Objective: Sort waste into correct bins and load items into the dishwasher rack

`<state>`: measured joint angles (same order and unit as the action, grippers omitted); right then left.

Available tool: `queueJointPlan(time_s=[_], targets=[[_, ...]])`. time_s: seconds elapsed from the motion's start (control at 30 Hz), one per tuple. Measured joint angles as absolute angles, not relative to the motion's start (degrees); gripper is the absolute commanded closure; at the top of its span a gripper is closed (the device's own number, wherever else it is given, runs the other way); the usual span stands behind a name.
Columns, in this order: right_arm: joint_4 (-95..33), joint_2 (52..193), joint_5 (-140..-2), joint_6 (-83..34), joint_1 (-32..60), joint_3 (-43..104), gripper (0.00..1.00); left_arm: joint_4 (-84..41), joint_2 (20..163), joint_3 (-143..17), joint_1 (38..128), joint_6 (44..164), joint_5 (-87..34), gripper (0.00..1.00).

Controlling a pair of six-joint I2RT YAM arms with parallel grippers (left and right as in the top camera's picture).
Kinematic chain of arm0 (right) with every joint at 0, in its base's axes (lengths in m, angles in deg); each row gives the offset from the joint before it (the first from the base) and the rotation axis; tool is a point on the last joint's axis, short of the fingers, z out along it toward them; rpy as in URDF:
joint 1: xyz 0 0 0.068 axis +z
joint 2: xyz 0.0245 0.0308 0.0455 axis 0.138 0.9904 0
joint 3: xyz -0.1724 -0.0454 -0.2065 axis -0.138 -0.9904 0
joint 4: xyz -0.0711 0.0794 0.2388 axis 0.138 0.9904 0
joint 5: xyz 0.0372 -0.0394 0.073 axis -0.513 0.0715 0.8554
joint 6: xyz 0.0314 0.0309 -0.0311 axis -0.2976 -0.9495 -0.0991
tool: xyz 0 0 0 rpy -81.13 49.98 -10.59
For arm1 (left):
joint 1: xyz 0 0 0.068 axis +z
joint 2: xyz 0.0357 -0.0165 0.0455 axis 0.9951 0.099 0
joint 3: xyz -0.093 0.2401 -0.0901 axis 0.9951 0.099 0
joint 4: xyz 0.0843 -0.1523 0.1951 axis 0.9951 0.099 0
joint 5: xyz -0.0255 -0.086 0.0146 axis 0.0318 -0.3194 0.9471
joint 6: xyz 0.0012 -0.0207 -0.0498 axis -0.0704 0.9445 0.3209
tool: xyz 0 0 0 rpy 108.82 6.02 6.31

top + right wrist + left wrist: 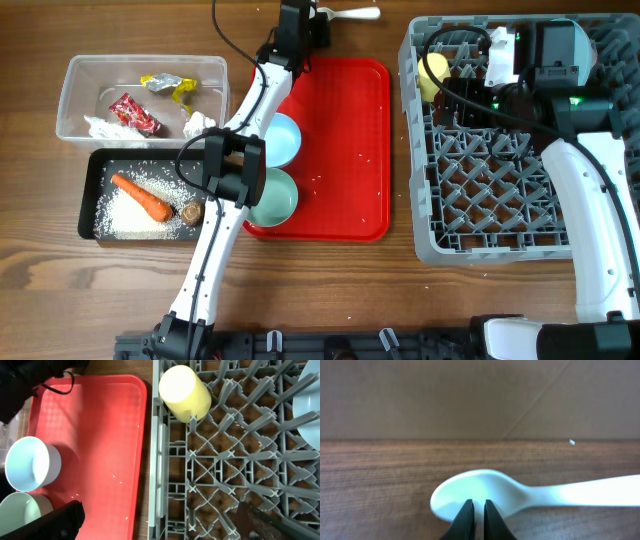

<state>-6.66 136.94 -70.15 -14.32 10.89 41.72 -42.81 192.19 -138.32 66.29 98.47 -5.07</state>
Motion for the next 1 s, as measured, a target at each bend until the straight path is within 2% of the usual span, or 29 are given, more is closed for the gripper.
queueJointPlan(time_s=[0.27, 0.33, 0.5, 0.63, 0.8, 1.0], targets=[[-6.66, 136.94, -70.15, -14.32, 10.89, 41.72, 0.0, -20.98, 183.84, -138.08, 66.21, 98.29, -5.66, 0.96], [-6.66, 136.94, -70.17, -14.32, 10.89, 41.72, 0.0, -19.45, 178.97, -138.04, 65.86, 98.29, -5.66, 0.94], [-6.69, 136.94, -70.15, -14.32, 10.89, 41.72, 0.0, -30.99, 175.56, -138.1, 63.47, 97.84, -5.88, 0.93], [-6.71, 136.94, -70.15, -14.32, 10.89, 41.72, 0.0, -42.66, 179.28, -138.06, 60.28, 97.66, -6.05, 0.93], [-6.69, 136.94, -70.15, -14.32, 10.89, 41.72, 0.0, -47.05, 187.36, -138.04, 58.84, 98.16, -6.05, 0.94], [-6.69, 136.94, -70.15, -14.32, 10.89, 41.72, 0.0, -55.47, 190.12, -137.91, 58.86, 100.63, -3.21, 0.92]])
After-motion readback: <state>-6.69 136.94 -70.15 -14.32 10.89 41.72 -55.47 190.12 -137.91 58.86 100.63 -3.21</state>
